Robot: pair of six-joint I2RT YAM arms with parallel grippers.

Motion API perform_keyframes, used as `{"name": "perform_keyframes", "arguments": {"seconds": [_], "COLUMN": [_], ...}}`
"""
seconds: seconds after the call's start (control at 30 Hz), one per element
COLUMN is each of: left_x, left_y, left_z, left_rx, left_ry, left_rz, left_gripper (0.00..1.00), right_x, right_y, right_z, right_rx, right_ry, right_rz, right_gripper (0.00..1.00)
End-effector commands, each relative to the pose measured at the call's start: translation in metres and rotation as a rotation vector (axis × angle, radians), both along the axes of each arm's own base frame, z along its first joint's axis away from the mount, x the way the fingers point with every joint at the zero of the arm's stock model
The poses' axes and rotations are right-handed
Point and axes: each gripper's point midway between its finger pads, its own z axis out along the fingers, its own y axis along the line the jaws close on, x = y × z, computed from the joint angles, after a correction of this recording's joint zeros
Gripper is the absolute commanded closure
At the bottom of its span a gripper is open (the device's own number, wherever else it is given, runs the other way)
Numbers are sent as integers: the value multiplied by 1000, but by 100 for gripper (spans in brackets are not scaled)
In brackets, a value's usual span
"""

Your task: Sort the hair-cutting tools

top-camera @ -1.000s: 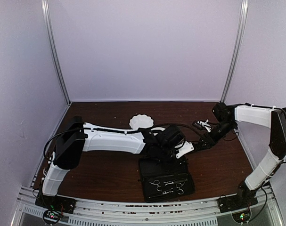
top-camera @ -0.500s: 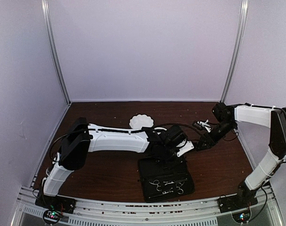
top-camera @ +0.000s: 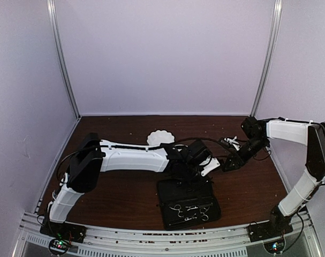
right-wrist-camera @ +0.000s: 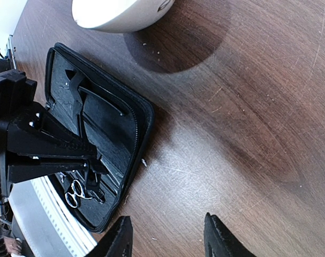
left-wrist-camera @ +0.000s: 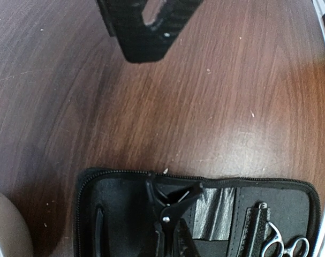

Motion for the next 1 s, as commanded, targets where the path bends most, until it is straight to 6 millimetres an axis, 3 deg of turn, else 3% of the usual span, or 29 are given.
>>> {"name": "perform_keyframes", "arguments": {"seconds": [0.0, 0.13, 0.33, 0.97], "left_x": [8, 10, 15, 4], "left_y": [-12, -8, -10, 16], "left_z": [11, 6, 23, 17], "left_rx": [-80, -78, -132, -164], "left_ry": [35, 40, 9, 38], "left_rz": [17, 39, 60, 109], "left_gripper": [100, 100, 100, 100], "right_x": [0, 1, 0, 0], "right_y": [-1, -1, -1, -1], "right_z": [1, 2, 1, 2], "right_rx": [1, 2, 1, 1], "right_ry": [7, 4, 7, 4], "right_rz": [3, 4, 4, 6], "right_gripper": [53, 53, 53, 53]}}
